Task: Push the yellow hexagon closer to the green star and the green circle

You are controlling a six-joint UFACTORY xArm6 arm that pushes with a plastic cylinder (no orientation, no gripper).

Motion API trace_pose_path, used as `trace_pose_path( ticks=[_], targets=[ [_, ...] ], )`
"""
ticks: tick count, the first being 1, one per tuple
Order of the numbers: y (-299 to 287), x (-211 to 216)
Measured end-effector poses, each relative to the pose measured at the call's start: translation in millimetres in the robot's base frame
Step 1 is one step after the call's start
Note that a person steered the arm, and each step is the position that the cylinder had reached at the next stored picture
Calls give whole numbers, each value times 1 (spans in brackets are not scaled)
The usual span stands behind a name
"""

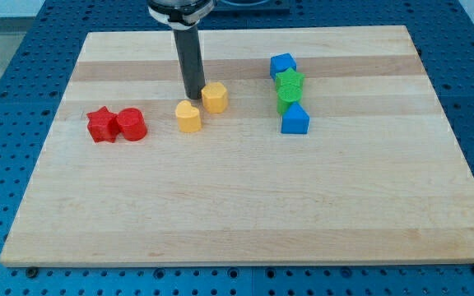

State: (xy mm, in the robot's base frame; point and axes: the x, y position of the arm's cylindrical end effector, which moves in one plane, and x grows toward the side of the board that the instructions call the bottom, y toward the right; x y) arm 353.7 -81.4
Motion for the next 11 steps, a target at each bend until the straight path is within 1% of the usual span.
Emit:
trace_pose_path(
  ticks=[2,3,4,5,6,9,11],
  targets=[
    [6,0],
    [-5,0],
    [-20,5],
    [-21,19],
    [-17,21],
    [33,19],
    [47,19]
  ],
)
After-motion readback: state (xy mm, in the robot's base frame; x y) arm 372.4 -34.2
